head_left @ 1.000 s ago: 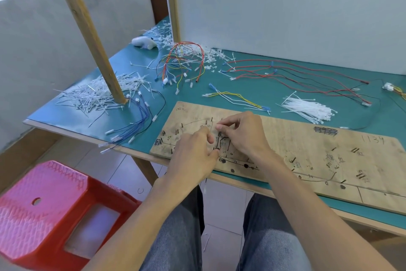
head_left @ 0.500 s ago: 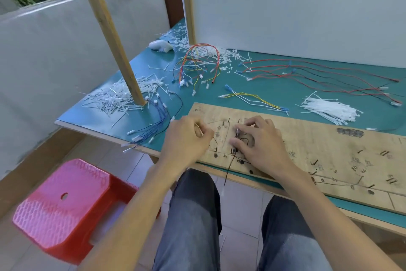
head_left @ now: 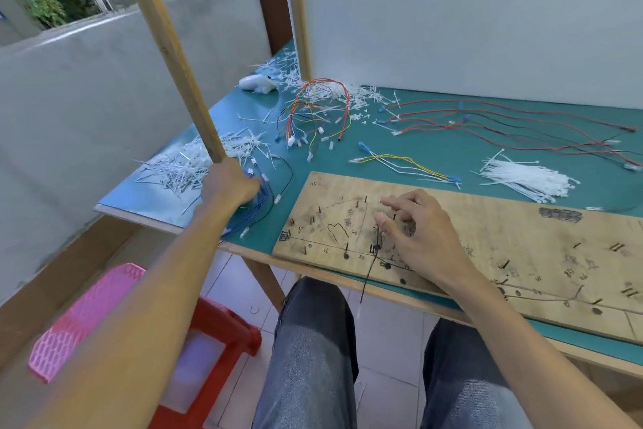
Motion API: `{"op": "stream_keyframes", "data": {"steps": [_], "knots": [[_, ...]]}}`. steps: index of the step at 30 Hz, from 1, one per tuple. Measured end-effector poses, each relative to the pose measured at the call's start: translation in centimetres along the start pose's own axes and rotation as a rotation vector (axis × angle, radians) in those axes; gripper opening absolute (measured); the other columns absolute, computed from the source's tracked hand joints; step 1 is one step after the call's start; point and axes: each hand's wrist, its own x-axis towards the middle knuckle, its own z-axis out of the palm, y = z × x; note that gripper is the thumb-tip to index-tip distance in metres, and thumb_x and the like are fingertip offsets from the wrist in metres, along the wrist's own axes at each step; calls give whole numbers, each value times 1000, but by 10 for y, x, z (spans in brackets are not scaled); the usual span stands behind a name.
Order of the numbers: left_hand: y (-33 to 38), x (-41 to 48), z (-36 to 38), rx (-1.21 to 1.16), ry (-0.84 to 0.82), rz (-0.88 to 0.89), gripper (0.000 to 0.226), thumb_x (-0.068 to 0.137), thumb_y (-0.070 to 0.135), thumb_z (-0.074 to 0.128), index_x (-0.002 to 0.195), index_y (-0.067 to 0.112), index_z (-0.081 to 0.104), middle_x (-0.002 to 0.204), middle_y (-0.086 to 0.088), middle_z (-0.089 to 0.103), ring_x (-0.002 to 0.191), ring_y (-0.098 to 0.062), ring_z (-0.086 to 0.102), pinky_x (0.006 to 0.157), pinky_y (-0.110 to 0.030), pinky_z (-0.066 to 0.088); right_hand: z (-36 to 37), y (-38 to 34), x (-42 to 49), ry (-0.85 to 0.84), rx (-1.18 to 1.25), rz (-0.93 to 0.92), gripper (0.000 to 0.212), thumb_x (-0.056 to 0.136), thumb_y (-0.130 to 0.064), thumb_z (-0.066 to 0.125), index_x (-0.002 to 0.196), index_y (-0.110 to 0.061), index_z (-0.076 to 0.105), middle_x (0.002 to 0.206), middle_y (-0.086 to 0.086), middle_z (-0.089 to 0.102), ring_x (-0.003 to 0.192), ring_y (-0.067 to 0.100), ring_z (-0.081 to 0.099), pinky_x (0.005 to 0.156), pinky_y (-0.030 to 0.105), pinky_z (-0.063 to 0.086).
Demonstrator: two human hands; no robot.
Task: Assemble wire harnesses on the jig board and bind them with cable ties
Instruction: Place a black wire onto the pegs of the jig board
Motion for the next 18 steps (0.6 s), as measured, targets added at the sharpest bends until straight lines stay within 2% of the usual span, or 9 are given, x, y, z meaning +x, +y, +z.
{"op": "stream_keyframes", "data": {"steps": [4, 7, 12, 15, 18], "knots": [[-3, 6, 6, -66, -37, -18, 36, 83, 43, 82, 81, 8, 73, 85, -15, 66, 79, -35, 67, 73, -40, 59, 0, 0, 1, 2, 9, 9, 37, 99, -53, 63, 124, -28, 73, 113, -14, 56, 109, 14, 58, 100, 50, 51], [-5, 10, 11, -101, -31, -17, 37, 82, 45, 84, 76, 9, 76, 80, -12, 68, 74, -32, 66, 71, -39, 59, 0, 0, 1, 11, 18, 9, 35, 99, -52, 64, 121, -27, 74, 112, -15, 57, 107, 13, 57, 99, 49, 51], [-6, 11, 10, -184, -71, -84, 33, 83, 33, 79, 88, 2, 70, 91, -18, 70, 83, -37, 70, 78, -48, 64, -1, -1, 0, 16, 18, -3, 32, 100, -51, 64, 118, -27, 75, 107, -15, 59, 105, 11, 55, 98, 44, 50], [-6, 6, 8, -244, 6, -92, 33, 84, 32, 75, 75, 1, 67, 75, -14, 68, 73, -36, 69, 65, -37, 59, -2, -1, 0, 20, 23, -5, 31, 100, -51, 63, 116, -27, 75, 105, -17, 59, 104, 10, 55, 97, 41, 50], [-11, -1, 9, -320, 96, -64, 43, 89, 28, 69, 54, 6, 59, 51, -8, 56, 59, -32, 62, 50, -27, 40, -2, -1, 0, 23, 26, -8, 32, 100, -51, 62, 116, -27, 75, 105, -17, 60, 103, 10, 54, 96, 39, 50]]}}
